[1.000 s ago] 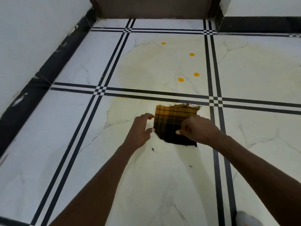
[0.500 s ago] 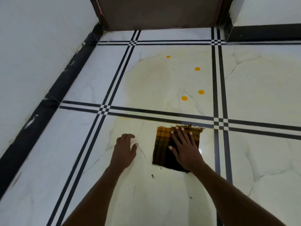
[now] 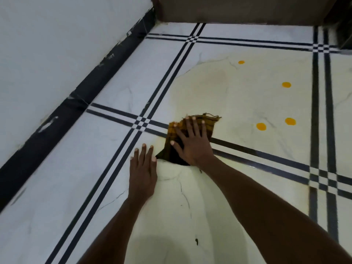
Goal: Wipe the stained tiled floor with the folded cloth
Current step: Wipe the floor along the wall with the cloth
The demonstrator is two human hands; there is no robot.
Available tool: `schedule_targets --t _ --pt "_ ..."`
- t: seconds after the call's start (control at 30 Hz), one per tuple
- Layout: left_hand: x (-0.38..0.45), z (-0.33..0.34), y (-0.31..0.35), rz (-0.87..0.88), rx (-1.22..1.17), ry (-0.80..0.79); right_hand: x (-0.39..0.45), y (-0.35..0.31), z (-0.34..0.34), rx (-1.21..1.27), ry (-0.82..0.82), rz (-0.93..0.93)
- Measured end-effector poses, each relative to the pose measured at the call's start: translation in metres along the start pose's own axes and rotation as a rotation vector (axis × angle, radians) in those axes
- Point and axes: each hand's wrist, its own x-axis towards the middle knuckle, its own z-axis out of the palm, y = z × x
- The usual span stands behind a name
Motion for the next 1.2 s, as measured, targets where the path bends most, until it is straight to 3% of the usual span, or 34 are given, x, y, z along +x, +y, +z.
schedule_targets --t 0.1,0.2,0.33,0.47,0.57,0.63,0.73,0.8,0.9,1.03,1.1,1.2 --pt "-0.003 0.002 -0.001 -0.019 -0.055 0.019 -0.049 -0.017 0.010 -0.028 -0.016 -0.214" --pt "-0.004 0.003 0.002 -0.006 0.027 0.035 -0.121 0.031 -0.001 -0.009 -0.047 -0.279" --pt "-0.003 0.009 0.002 -0.010 0.106 0.021 -0.088 0.120 -0.024 -0.099 0.042 -0.072" --pt "-0.002 0.010 0.000 -0.008 0.149 0.027 0.020 0.086 -0.025 -0.034 0.091 0.185" --pt "-0.002 0.011 0.000 0.006 0.148 0.032 0.037 0.020 -0.011 -0.042 0.070 -0.025" --pt "-0.002 0.009 -0.001 0.003 0.123 0.026 -0.005 -0.010 -0.004 -0.067 0.040 -0.242" --pt "-0.004 0.007 -0.001 0.018 0.133 0.017 -0.099 0.010 -0.004 -0.077 -0.036 -0.379" --pt "-0.003 0.007 0.000 0.007 0.127 0.020 -0.132 0.063 -0.014 -0.076 -0.033 -0.320" --pt "-0.001 0.010 0.002 -0.005 0.127 0.016 -0.109 0.137 -0.030 -0.116 0.065 -0.044" --pt "-0.001 0.014 0.002 0.014 0.130 0.030 -0.039 0.128 -0.028 -0.056 0.149 0.235" --pt "0.001 0.015 0.010 -0.022 0.103 0.039 -0.040 0.105 -0.020 -0.060 0.164 0.192" --pt "0.016 0.021 0.052 0.046 0.054 0.029 -0.107 0.093 -0.015 -0.101 0.099 -0.060"
